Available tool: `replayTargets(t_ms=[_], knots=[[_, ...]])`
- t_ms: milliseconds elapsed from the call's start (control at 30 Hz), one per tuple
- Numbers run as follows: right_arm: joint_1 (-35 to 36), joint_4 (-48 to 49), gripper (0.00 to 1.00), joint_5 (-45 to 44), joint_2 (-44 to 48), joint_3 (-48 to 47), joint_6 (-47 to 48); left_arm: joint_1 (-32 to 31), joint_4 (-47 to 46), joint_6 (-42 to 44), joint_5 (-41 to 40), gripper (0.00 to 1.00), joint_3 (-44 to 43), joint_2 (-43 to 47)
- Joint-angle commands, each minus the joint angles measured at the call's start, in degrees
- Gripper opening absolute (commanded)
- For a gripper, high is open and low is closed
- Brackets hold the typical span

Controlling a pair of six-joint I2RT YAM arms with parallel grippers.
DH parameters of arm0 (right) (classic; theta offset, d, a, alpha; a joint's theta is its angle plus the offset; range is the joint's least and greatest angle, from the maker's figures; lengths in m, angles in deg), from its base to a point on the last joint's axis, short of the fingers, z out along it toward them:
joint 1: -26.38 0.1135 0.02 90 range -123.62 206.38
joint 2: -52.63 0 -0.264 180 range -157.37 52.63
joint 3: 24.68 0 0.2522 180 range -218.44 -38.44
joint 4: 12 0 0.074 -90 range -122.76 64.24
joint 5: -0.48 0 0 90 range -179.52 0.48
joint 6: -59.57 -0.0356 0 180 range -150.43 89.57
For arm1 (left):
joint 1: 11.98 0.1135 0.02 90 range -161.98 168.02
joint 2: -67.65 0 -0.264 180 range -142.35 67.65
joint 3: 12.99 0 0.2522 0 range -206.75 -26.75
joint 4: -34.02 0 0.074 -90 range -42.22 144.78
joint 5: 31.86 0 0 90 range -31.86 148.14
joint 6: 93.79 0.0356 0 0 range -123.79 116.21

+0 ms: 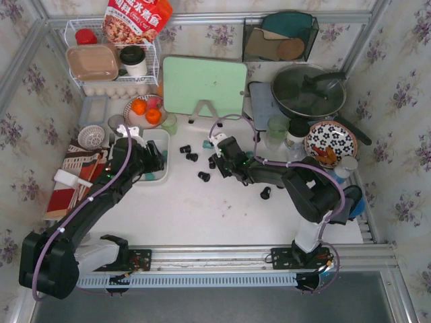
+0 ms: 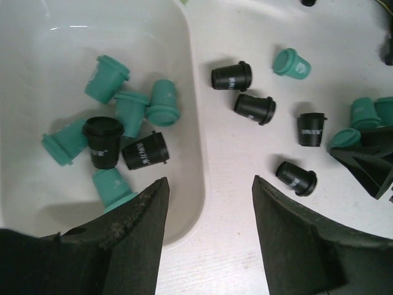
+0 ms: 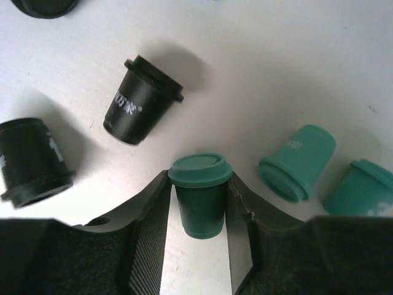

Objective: Mix the coffee capsules in the storage basket

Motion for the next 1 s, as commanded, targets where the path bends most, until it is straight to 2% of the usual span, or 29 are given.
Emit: replayTargets(t_ms=[0,167,300,367,467,600,767,867,967], knots=[[-0.04,2.41,0.34,0.93,4.83,3.03,-2.93,-1.32,-4.66,1.79,4.74,0.59,0.21,-0.04],[-0.18,7.18,0.31,5.63,15.63,9.03,-7.77,-8.82,-12.13,10.74,9.71,0.6,0.58,-1.93],[-0.22,10.97,0.31,9.24,24.6,14.54,-13.24,-19.44,-19.88,26.11,8.32,0.63,2.46,-3.67],[-0.29,12.69,0.31,10.54,28.86,17.6,-16.4,-23.06,-27.04,32.67,8.22,0.64,4.9,-4.75],[-0.24,14.83,0.31,12.88,34.83,21.24,-20.38,-26.17,-37.64,40.92,11.78,0.66,7.75,-7.08],[-0.31,18.79,0.31,15.97,41.41,26.12,-26.27,-29.91,-46.06,51.82,15.58,0.68,9.63,-9.97],[-0.25,23.4,0.3,19.34,47.5,31.47,-32.11,-32.49,-50.84,55.93,20.59,0.7,9.06,-12.83],[-0.23,23.87,0.3,19.88,49.92,32.83,-33.17,-33.38,-53.49,56.2,22.64,0.76,8.96,-13.91],[-0.23,24.36,0.3,20.17,51.72,34.3,-34.12,-34.31,-52.8,57.51,24.2,0.76,8.2,-14.56]])
